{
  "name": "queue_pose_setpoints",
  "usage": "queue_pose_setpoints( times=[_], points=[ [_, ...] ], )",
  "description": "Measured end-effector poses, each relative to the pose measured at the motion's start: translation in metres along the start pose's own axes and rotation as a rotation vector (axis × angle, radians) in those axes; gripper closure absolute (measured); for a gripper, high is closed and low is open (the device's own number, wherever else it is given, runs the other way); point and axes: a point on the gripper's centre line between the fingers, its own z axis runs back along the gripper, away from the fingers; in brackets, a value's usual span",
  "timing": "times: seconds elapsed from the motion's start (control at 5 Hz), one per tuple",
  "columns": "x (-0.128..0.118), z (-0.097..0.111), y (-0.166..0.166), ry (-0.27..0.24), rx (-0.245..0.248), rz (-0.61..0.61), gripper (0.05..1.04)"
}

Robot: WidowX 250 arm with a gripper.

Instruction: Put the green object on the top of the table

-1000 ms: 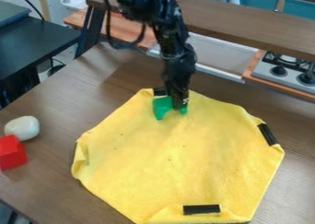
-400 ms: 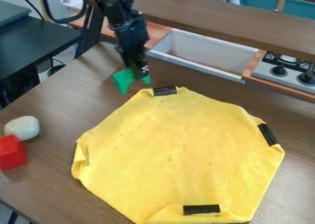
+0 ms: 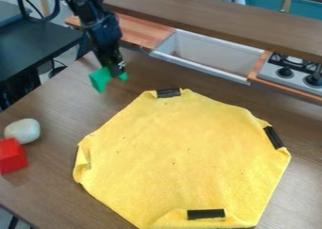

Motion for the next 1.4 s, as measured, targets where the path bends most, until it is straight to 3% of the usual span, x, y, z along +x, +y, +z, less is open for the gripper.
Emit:
queue_pose_setpoints(
  times=[0.4, 0.6, 0.8, 1.0, 1.2, 1.4],
  points=[
    [-0.012, -0.025, 0.015, 0.029, -0.03, 0.038, 0.548],
    [-0.012, -0.028, 0.016, 0.035, -0.035, 0.037, 0.475],
    [-0.013, -0.027, 0.015, 0.041, -0.043, 0.018, 0.181],
    [-0.016, -0.031, 0.013, 0.046, -0.046, 0.014, 0.073],
    [-0.02, -0.03, 0.008, 0.057, -0.049, 0.017, 0.078],
    [-0.009, 0.006, 0.009, 0.008, 0.017, 0.019, 0.083]
  ],
)
